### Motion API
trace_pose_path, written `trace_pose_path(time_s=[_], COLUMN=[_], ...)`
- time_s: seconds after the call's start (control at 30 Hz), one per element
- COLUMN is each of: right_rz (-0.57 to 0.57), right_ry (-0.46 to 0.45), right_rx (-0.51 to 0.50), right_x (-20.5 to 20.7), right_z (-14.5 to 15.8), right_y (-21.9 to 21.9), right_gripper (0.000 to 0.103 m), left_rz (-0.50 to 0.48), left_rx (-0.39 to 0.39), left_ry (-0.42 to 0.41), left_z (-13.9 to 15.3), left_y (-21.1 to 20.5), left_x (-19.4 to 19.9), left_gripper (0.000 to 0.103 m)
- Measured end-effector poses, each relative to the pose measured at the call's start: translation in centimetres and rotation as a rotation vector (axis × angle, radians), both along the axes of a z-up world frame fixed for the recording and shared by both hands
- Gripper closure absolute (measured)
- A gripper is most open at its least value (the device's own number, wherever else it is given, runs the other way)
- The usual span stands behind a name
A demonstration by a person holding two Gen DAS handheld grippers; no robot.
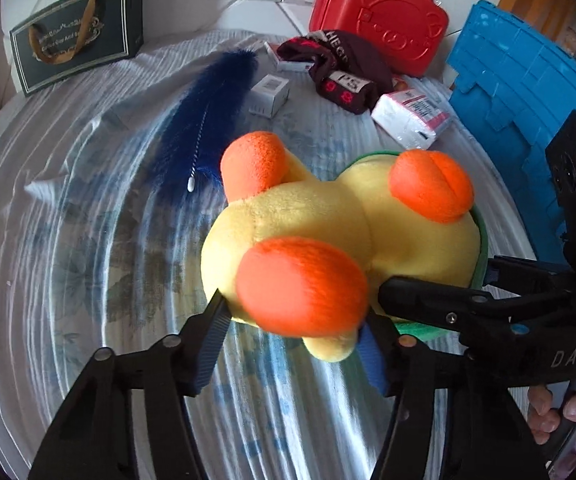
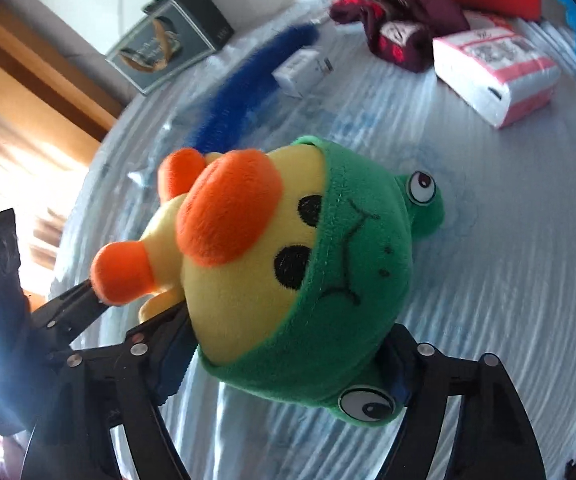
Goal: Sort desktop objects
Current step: 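Lift the duck plush with both grippers and carry it over the crate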
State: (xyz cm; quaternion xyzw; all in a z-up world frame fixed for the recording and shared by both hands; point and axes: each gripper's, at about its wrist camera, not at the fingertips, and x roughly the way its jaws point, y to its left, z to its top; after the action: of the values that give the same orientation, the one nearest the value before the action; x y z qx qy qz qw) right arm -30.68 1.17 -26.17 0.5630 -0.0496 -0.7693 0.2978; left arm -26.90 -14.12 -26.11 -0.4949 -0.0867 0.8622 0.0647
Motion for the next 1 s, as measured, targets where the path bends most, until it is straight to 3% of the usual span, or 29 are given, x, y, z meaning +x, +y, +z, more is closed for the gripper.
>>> trace_pose_path(time_s=[0.13, 0.4, 0.63, 0.83, 1.0], right_rz=[-0.012, -0.062, -0.165, -0.292, -0.415], right_ry=[0.07, 0.267, 0.462, 0.635, 0.725], right_rx=[-0.057, -0.121, -0.147, -0.148, -0.107], right_x=[1.8, 4.2, 6.8, 9.9, 12.3], right_z=[3.3, 11.8, 20.8, 28.3, 31.7], right_y=[0.7, 2.7, 8.2, 17.1, 27.1], right_gripper=[0.027, 0.029, 0.029, 0.029, 0.029], left_rz=[-0.032, -0.085, -0.196, -0.345, -0.464], left_rx=[-0.044, -0.048, -0.035, -0.013, 0.015], left_ry=[0.091, 0.284, 0.497, 0.664, 0.717], left_z=[3.8, 12.1, 21.0, 28.6, 31.6], left_y=[0.5, 2.1, 7.2, 16.6, 26.8], left_x=[1.1, 2.5, 3.6, 4.2, 4.7], left_gripper=[0.052, 0.052, 0.052, 0.052, 0.052])
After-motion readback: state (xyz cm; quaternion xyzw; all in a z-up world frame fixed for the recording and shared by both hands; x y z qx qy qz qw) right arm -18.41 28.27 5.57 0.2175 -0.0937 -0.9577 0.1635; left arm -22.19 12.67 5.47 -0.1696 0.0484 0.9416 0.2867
